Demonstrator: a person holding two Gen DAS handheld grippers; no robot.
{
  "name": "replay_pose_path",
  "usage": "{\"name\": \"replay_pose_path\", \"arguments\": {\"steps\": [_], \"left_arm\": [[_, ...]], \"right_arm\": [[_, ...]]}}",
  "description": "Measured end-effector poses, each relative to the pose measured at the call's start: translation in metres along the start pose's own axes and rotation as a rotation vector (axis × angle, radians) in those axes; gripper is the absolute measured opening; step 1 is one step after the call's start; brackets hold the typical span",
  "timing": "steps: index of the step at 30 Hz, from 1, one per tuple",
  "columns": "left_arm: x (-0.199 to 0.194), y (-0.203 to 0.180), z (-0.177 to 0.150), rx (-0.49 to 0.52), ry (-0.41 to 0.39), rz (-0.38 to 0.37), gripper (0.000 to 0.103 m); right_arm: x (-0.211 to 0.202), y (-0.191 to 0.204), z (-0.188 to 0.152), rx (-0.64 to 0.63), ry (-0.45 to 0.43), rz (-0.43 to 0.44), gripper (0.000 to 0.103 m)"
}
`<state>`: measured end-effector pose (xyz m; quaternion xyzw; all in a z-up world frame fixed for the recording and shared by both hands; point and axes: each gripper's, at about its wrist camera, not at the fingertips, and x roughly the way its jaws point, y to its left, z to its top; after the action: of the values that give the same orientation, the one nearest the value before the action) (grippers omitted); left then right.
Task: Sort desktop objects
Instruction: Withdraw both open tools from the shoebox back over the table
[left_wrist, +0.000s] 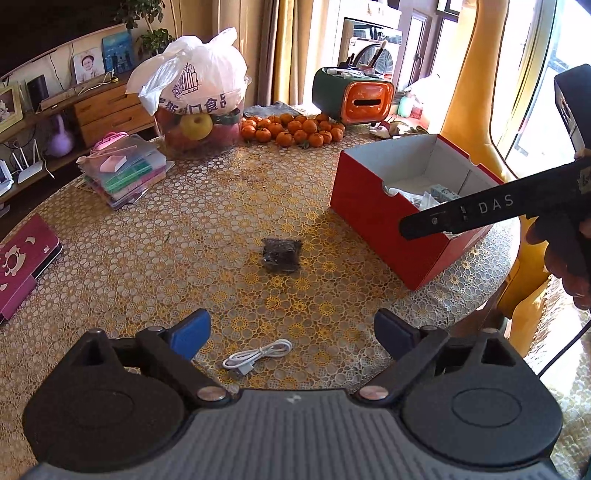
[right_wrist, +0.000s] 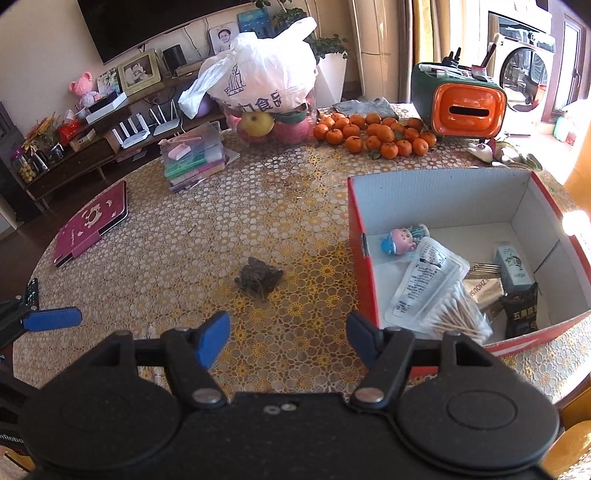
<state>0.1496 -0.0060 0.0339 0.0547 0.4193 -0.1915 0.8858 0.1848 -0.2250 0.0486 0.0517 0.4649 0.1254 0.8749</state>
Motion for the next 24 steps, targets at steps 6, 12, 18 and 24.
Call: {"name": "replay_pose_path", "arguments": {"steps": [6, 12, 18, 24], "left_arm": [[0.012, 0.007, -0.019, -0.008, 0.000, -0.008, 0.103], [0.033, 0.013, -0.040, -0.001, 0.014, -0.037, 0.103], [0.054, 0.018, -0.053, 0.052, 0.028, -0.032, 0.103], [0.074, 0.028, -0.059, 0.016, 0.043, -0.047, 0.103]], "right_arm": [[0.019, 0.011, 0.001, -0.010, 0.027, 0.010, 0.070], [0.041, 0.016, 0.005, -0.008, 0.055, 0.020, 0.070], [0.064, 0.022, 0.007, -0.013, 0.089, 0.026, 0.070], [0.087, 0.024, 0.010, -0.001, 0.119, 0.031, 0.070]]}}
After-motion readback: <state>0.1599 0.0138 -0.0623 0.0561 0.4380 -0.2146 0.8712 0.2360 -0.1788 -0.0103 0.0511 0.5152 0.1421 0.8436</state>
